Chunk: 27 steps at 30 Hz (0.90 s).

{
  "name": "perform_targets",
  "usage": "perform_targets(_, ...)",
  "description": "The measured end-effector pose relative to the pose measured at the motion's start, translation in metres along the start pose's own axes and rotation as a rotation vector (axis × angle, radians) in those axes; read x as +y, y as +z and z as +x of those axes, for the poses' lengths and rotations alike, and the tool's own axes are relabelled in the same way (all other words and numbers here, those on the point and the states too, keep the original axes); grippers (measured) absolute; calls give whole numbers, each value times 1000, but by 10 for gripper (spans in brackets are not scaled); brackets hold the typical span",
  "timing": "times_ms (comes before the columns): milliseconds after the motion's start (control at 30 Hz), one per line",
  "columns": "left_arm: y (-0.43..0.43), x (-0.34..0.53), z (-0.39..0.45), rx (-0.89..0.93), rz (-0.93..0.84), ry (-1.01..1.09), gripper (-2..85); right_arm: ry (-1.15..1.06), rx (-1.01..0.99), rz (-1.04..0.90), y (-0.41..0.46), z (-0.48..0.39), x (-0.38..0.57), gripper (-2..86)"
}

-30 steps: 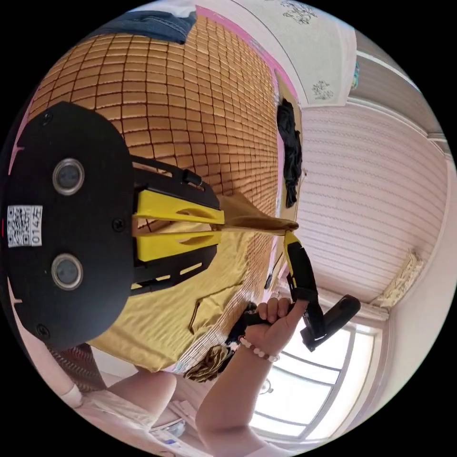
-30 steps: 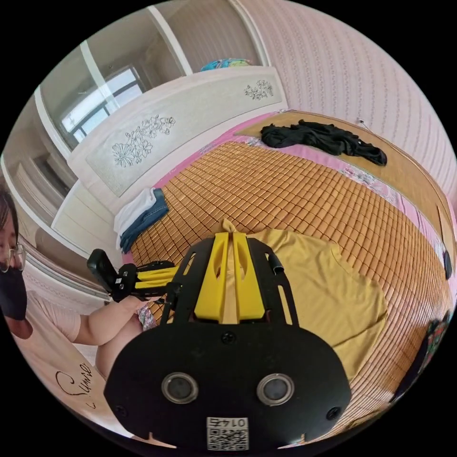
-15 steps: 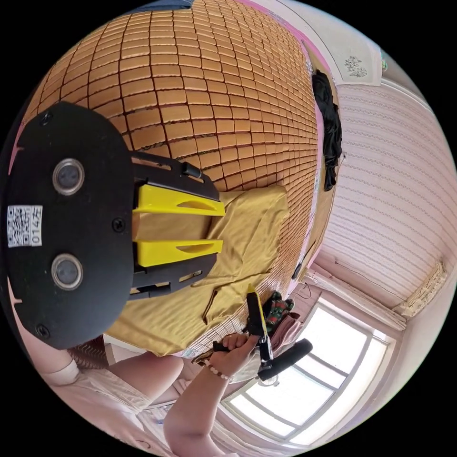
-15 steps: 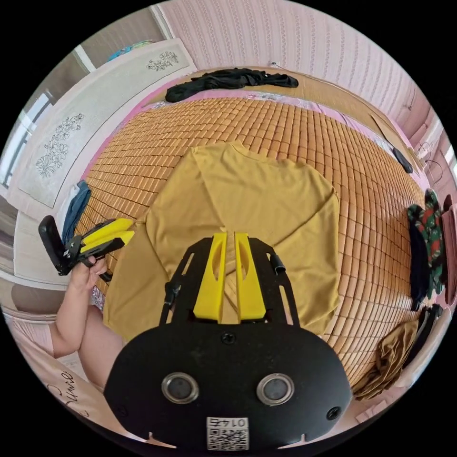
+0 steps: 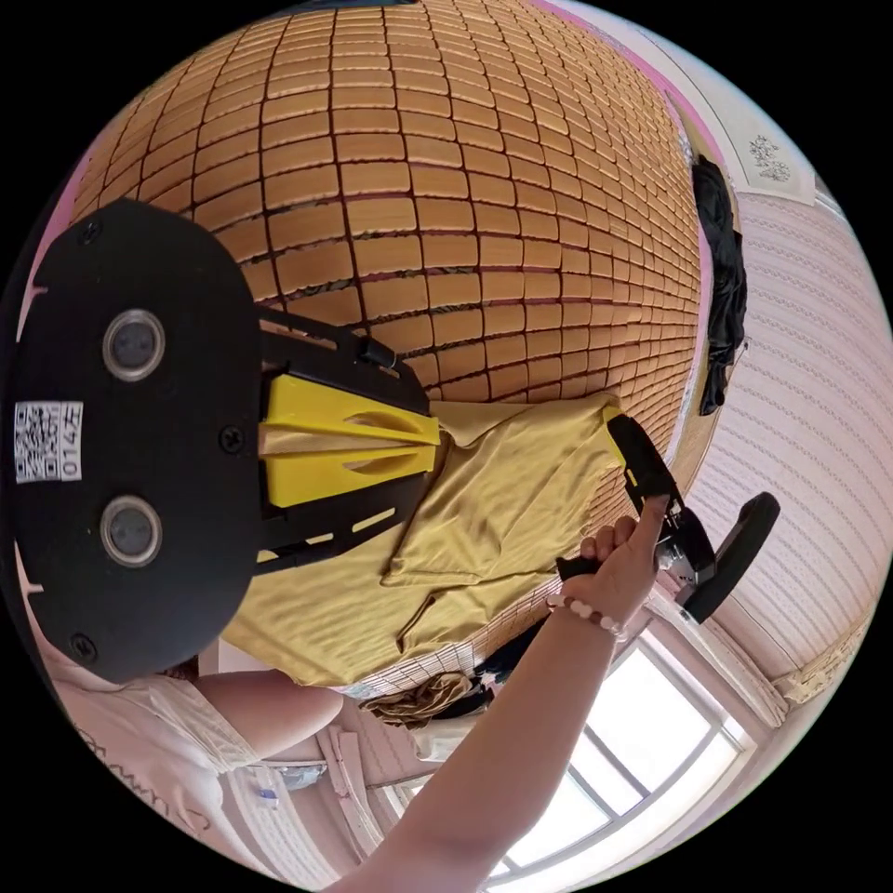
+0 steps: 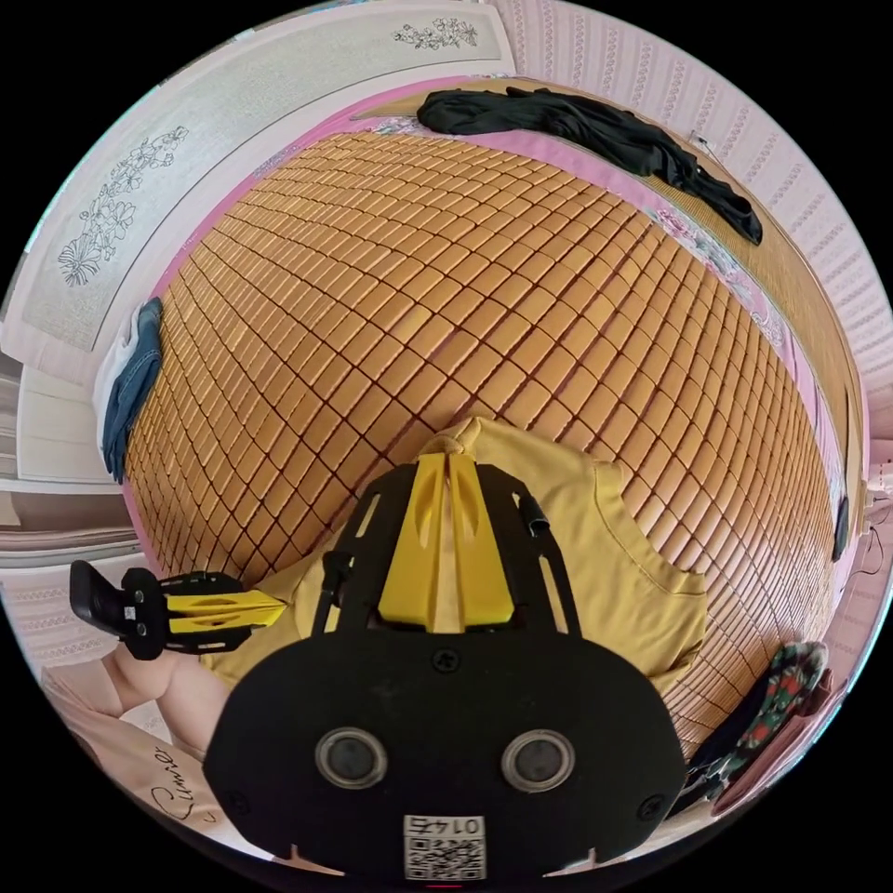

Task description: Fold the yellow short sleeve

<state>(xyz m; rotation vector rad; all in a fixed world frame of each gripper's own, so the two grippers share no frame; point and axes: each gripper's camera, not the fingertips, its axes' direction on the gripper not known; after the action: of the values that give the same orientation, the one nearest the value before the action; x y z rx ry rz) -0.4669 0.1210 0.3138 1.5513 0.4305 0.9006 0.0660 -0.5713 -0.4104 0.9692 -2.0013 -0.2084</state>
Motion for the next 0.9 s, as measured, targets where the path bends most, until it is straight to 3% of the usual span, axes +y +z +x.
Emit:
perform_targets(133, -1, -2, 4, -91, 59, 1, -10, -25, 56, 26, -22, -13, -19, -6)
perform_targets(500, 13, -6, -33, -51, 42, -107, -10, -43, 67, 9, -51, -16, -46, 10)
perform_targets(600, 12, -6, -35, -38, 21, -33, -10, 1, -27, 28, -80, 10, -39, 69)
perform_targets(733, 5, -5, -42, 111, 4, 67, -9, 123, -161, 126, -135, 76, 8, 107)
perform_targets(900, -21, 9, -61, 47, 110, 71, -4, 286, -39, 161, -178, 158, 102, 121)
